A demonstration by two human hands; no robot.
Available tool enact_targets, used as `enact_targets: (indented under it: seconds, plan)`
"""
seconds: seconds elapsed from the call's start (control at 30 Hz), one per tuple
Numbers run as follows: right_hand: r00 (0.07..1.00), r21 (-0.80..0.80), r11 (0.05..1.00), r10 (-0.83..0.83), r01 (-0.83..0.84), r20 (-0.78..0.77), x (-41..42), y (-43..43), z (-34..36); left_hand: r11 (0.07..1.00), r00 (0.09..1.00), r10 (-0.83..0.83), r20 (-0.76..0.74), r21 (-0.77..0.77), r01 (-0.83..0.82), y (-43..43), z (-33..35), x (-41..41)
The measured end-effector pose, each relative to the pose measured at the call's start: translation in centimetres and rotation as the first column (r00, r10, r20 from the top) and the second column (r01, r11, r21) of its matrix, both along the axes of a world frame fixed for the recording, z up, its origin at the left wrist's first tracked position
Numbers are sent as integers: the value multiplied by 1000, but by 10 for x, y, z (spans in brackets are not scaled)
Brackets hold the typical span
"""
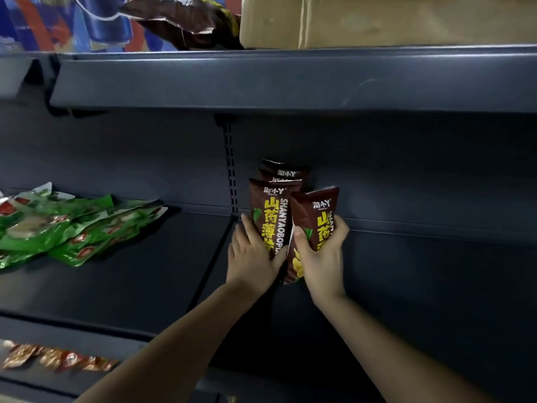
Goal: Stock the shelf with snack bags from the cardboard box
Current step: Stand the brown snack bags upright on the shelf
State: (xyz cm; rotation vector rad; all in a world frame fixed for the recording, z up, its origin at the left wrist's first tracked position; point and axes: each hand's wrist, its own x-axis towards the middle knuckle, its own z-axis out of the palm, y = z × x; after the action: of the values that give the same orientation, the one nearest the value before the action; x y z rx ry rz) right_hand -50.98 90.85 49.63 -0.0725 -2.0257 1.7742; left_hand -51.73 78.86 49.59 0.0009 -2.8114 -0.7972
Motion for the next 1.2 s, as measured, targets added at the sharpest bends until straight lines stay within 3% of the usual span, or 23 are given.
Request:
enact_targets:
  seconds: [0.1,0.17,0.27,0.47,0.7,0.8,0.9,0.97,1.03,1.1,1.2]
  plan:
    - [999,-36,999,-17,18,28,-1,0,-4,970,933,-75,-351,-242,-13,-17,2,-2]
    - [999,-77,997,-20,24,44,-4,1,-6,922,858,-184,-480,-388,-19,-22,3,-13]
    - [998,-124,991,-48,53,44,-8,3,-9,869,812,-290,-506,-494,2,-17,5,-29]
    - [996,-145,986,-81,86,37,-8,4,-10,829,795,-325,-512,-559,-22,5,-8,-41]
    - [996,29,996,-84,84,-2,-3,1,-8,823,791,-393,-468,-563,76,3,-7,-43]
    - [998,121,991,-62,65,-26,0,-2,-7,872,753,-443,-486,-430,235,-11,-5,-32]
    - [997,227,973,-32,47,-69,4,-3,-7,853,686,-518,-512,-372,367,-24,-2,-15]
    - [994,305,951,-18,50,-106,9,-4,-6,863,698,-505,-508,-291,413,-24,2,-1]
    - [989,370,928,10,46,-147,17,-6,-6,863,726,-458,-513,-60,502,-17,11,17]
    - [984,420,907,94,-21,-153,28,-10,-4,804,781,-389,-489,232,547,-7,23,32]
    - [959,366,907,263,-210,-101,39,-14,1,586,884,-276,-378,663,467,-1,38,43]
